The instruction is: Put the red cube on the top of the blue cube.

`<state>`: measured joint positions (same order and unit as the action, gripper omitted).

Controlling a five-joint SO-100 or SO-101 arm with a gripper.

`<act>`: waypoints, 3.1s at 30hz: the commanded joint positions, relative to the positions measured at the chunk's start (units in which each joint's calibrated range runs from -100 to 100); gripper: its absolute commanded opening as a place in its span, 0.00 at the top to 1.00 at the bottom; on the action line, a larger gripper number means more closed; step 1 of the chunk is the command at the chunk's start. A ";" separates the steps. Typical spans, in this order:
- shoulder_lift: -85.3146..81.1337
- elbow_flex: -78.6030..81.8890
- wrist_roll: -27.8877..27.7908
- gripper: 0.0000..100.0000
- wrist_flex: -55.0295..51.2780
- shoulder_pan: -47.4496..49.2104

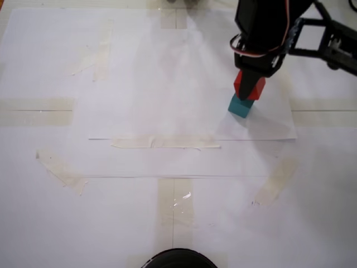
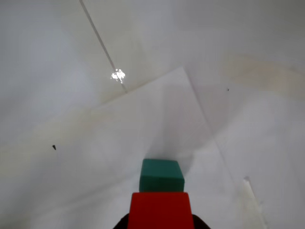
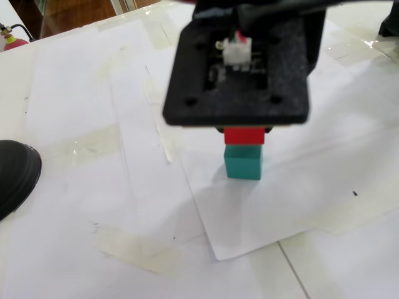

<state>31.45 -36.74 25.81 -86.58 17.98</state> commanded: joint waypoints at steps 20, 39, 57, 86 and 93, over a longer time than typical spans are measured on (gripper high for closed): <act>4.51 -8.88 -0.68 0.86 1.34 -1.48; 4.00 -8.79 0.00 0.68 0.03 -0.50; 1.34 -8.34 1.81 0.65 -3.64 2.38; -10.85 -24.86 3.37 0.64 -13.26 0.79; -23.21 -17.87 7.42 0.64 -13.26 2.08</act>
<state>21.04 -56.89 30.89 -99.43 19.52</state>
